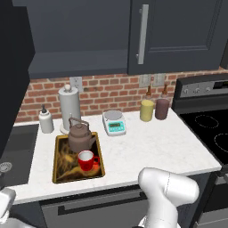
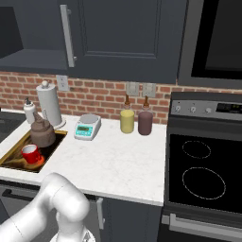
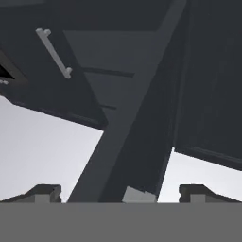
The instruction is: Pick the kettle from the counter and place it on the tray. Then pick the mug from the cabinet and place it on the tray. Then close the cabinet doors.
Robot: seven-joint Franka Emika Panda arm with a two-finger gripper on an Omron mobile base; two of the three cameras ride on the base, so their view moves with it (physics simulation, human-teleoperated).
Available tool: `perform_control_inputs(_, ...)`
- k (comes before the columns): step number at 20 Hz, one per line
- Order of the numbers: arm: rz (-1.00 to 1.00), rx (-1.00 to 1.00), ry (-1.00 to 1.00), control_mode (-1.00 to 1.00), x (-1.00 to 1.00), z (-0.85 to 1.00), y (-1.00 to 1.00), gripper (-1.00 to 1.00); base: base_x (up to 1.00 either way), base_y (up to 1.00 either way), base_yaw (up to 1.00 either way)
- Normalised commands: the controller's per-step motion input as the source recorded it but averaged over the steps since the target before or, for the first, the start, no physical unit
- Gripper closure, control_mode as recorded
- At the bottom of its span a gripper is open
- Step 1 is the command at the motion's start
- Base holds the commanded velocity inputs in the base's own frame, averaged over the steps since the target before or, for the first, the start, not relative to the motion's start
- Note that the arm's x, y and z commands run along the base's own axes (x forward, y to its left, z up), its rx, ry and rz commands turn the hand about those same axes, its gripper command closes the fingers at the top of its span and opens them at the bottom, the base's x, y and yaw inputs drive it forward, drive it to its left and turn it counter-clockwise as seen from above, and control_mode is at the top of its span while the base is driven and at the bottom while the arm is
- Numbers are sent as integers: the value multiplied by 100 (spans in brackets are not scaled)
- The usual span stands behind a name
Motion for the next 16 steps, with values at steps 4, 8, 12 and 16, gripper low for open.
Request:
perform_control_inputs(4,0,0,18,-100,42,8,42,-100,0,0,0)
perform_control_inputs(8,0,3,20,-100,38,30,4,-100,0,0,0)
perform_control_inputs(12,0,10,20,-100,35,42,-7,-100,0,0,0)
perform_control_inputs(16,0,11,20,-100,34,44,-16,-100,0,0,0)
